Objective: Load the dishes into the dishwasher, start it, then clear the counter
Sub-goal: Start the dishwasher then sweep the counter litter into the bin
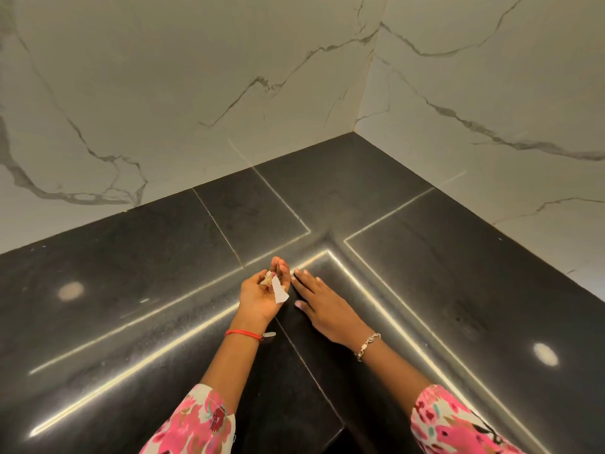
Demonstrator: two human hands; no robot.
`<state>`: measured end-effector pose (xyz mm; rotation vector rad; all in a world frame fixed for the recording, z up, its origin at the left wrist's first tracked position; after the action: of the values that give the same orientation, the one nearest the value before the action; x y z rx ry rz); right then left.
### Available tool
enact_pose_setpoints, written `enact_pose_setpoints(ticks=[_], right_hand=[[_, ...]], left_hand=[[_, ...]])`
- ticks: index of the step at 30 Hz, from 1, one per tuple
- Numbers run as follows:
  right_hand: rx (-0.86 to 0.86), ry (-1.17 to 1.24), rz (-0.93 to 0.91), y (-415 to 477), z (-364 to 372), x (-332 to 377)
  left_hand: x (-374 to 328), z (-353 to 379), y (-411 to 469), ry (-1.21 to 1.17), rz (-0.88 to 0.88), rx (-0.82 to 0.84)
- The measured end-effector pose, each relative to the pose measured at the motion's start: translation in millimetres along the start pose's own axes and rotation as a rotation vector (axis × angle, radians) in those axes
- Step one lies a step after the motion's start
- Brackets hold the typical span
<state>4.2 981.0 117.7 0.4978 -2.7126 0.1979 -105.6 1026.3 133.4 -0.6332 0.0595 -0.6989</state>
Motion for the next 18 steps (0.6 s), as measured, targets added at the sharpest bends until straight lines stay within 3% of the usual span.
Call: enact_pose_setpoints(ticks=[4, 8, 14, 18], right_hand=[[0.003, 0.024, -0.052, -28.0, -0.7, -3.9], [-0.160, 0.125, 0.029, -54.2, 0.3, -8.0], [-0.418, -0.204, -0.053, -66.4, -3.6, 10.0], [-0.347, -0.254, -0.050, -56.0, 0.4, 9.2]], left_hand=[[-0.6, -1.7, -4.5, -0.033, -0.017, -0.011], [2.6, -8.2, -7.4, -0.031, -0.028, -0.036], [8.7, -13.9, -11.6, -0.012, -0.029, -0.046], [10.5, -16.0, -13.6, -0.007, -0.036, -0.054]])
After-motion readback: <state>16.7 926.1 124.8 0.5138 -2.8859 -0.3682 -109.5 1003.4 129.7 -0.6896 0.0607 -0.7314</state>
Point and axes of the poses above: each hand's wrist, its own y-axis towards the middle knuckle, its own z-axis out of the palm, x = y × z, the point moved 4 cm from there along y, towards the middle knuckle, and after that the axes turned 8 degrees about -z, right-handed, at the moved point
